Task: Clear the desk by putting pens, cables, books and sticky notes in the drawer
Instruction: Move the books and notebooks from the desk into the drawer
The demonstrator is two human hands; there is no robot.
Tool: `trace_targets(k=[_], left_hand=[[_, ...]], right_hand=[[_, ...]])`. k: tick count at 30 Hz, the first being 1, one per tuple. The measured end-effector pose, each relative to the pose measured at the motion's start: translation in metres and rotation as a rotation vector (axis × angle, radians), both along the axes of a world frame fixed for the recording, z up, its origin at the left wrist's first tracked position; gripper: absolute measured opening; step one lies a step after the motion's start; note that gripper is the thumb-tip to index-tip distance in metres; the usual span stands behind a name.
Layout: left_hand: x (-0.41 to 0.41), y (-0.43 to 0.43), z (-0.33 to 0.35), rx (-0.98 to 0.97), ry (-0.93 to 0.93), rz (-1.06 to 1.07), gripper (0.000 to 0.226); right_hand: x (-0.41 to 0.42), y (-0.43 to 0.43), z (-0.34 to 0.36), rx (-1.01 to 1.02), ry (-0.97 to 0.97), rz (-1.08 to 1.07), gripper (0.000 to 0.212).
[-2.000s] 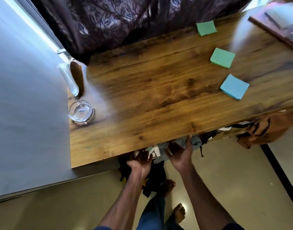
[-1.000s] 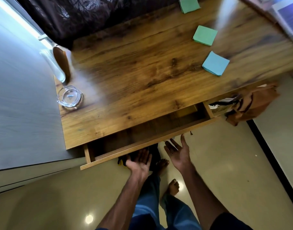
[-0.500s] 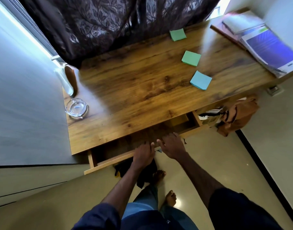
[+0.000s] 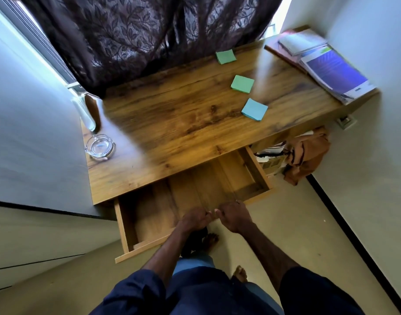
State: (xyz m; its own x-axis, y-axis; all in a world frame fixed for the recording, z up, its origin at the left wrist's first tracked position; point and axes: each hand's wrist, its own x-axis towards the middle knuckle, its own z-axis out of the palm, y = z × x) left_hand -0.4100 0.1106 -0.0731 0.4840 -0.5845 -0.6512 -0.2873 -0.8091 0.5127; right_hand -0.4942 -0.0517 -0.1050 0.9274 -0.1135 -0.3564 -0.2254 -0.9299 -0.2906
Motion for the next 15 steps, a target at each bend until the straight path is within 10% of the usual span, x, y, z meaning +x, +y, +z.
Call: trace_targets(k=[15], left_hand=[[-0.163, -0.001, 0.015, 0.03, 0.053, 0.046, 0.036]], right_hand=[[-0.154, -0.002, 0.007, 0.08, 0.114, 0.035, 0.051]])
